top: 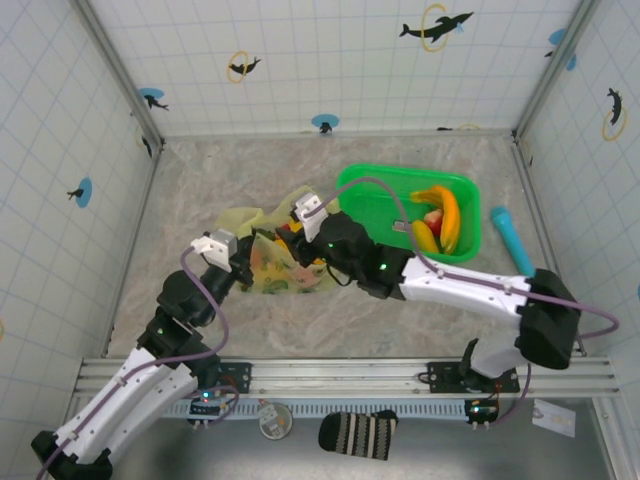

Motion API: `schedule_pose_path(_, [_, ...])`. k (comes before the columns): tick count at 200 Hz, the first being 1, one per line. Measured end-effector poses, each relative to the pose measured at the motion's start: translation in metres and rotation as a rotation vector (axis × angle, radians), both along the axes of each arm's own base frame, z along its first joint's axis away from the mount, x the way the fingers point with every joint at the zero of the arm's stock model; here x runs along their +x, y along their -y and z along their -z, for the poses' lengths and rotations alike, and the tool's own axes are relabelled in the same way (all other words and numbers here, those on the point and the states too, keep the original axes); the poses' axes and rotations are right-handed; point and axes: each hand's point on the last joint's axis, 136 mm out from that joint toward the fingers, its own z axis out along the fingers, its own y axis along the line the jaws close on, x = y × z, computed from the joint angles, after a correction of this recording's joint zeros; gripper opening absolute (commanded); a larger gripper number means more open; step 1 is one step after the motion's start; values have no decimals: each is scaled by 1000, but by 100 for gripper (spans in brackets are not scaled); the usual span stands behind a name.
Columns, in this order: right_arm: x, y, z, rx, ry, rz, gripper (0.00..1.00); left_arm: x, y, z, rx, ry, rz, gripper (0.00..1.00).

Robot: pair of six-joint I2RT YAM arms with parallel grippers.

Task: Place the fake fruits into the plastic bag and tie a complex knot

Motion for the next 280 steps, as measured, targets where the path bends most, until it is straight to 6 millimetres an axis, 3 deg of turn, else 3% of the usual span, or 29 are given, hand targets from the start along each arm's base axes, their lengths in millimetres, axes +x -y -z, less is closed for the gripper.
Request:
schedule_pose_path(22, [-9, 22, -50, 108, 44, 9, 51, 1, 1, 2, 9, -5, 0, 0])
schedule_pose_path(34, [-10, 40, -73, 158, 61, 43, 44, 1, 1, 3, 13, -5, 0, 0])
schedule_pose_path(48, [-3, 67, -87, 191, 50, 126, 39, 2, 1, 4, 18, -6, 0, 0])
schedule_pose_path(65, [19, 109, -84, 209, -21, 276, 38, 2, 2, 4, 22, -4, 0, 0])
schedule_pose_path(87, [62, 182, -51, 205, -180, 516, 45, 3, 2, 6, 30, -9, 1, 0])
schedule_pose_path(100, [72, 218, -11, 175, -298, 624, 48, 4, 3, 8, 34, -14, 0, 0])
schedule_pose_path(130, [43, 254, 95, -21, -591, 721, 51, 4, 3, 9, 37, -18, 0, 0])
schedule_pose_path(157, [10, 269, 148, -128, -760, 749, 51, 4, 4, 9, 37, -19, 1, 0])
schedule_pose_path(187, [-9, 275, 182, -176, -858, 762, 49, 5, 4, 10, 40, -23, 1, 0])
schedule_pose_path(214, [-4, 279, 205, -191, -896, 808, 47, 5, 4, 11, 41, -23, 1, 0])
schedule_pose_path(236, [13, 286, 220, -157, -911, 870, 45, 5, 4, 11, 41, -23, 2, 0])
schedule_pose_path(280, [71, 295, 241, -63, -886, 972, 46, 5, 5, 11, 40, -23, 4, 0])
